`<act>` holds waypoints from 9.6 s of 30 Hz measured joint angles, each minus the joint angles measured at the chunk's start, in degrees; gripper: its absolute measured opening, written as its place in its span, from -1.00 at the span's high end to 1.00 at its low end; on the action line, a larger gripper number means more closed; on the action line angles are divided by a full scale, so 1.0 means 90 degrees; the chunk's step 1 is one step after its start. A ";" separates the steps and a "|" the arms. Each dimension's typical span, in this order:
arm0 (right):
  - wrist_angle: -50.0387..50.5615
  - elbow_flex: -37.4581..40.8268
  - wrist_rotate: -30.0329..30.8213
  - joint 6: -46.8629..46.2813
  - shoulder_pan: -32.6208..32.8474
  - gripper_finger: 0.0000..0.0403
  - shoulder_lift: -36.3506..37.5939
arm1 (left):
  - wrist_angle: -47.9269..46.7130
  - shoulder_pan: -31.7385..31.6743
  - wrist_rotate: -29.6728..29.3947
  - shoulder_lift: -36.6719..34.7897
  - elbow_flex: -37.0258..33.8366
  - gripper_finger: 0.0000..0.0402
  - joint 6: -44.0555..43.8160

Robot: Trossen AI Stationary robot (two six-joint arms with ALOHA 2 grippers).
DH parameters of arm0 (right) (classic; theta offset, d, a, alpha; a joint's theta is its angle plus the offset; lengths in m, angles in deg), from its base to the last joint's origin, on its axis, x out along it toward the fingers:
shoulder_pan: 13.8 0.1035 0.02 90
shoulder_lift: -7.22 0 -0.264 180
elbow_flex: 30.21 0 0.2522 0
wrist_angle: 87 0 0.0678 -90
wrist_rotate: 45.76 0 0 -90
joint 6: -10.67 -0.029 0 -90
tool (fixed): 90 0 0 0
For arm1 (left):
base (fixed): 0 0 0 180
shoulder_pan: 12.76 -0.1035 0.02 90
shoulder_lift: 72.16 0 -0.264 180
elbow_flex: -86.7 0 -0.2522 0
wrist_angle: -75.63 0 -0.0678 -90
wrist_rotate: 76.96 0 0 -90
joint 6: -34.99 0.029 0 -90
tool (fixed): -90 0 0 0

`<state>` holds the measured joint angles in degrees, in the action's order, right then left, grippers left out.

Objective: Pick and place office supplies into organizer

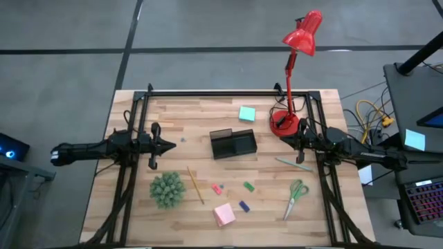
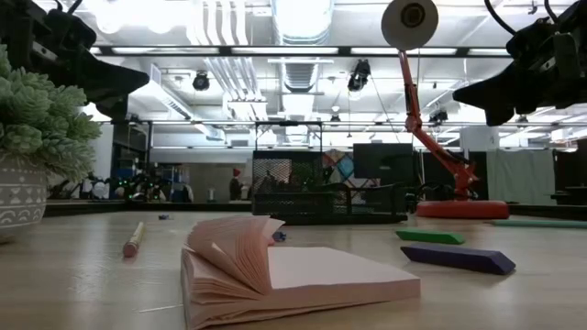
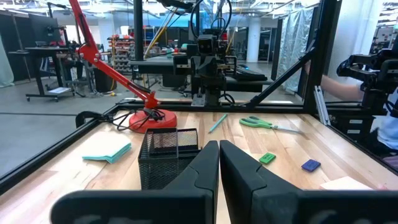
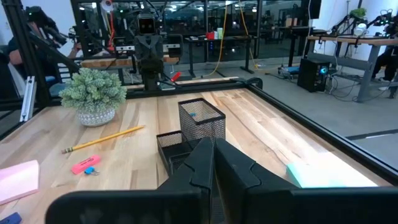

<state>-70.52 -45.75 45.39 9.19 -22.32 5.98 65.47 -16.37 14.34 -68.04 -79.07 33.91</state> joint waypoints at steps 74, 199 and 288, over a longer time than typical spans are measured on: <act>-0.0018 0.0002 0.0046 0.0041 0.0001 0.96 0.0000 | 0.0094 0.0000 0.0000 0.0000 0.0000 1.00 -0.0005; 0.6244 -0.4771 -0.0896 -0.2770 0.0516 0.32 -0.6767 | 0.2459 -0.0015 -0.2035 0.1780 0.0449 0.32 0.1035; 0.4206 -0.3396 -0.0118 -0.2334 0.1100 0.04 -0.8403 | 0.2439 -0.0010 -0.2006 0.2015 0.0410 0.32 0.0998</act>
<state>-32.66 -76.31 44.33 -11.81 -12.42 -69.64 87.42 -16.46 -3.71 -49.91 -75.37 42.89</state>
